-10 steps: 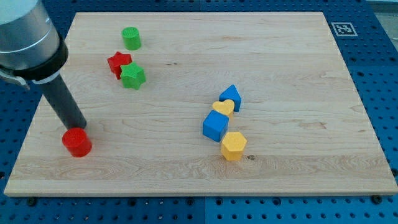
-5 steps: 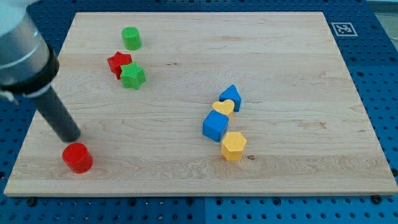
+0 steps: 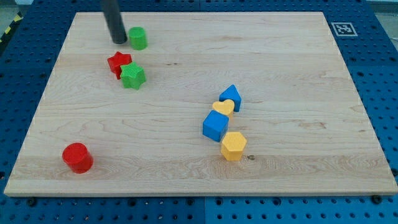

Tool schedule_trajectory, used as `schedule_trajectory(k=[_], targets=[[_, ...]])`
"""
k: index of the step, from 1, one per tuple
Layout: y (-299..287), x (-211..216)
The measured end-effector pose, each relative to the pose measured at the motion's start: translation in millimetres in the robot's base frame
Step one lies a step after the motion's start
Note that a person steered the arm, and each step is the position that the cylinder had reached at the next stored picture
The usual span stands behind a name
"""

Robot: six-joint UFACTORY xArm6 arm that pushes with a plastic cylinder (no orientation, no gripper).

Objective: Place the red star towards the top of the red circle

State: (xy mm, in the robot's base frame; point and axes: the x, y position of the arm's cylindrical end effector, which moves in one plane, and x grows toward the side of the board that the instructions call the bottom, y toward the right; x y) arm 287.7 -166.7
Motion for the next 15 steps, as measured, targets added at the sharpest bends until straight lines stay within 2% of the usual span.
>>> schedule_trajectory(k=[2, 4, 10, 15], targets=[[3.0, 36.2], [36.9, 68.4], [-17.5, 77.4], [-11.9, 164.2]])
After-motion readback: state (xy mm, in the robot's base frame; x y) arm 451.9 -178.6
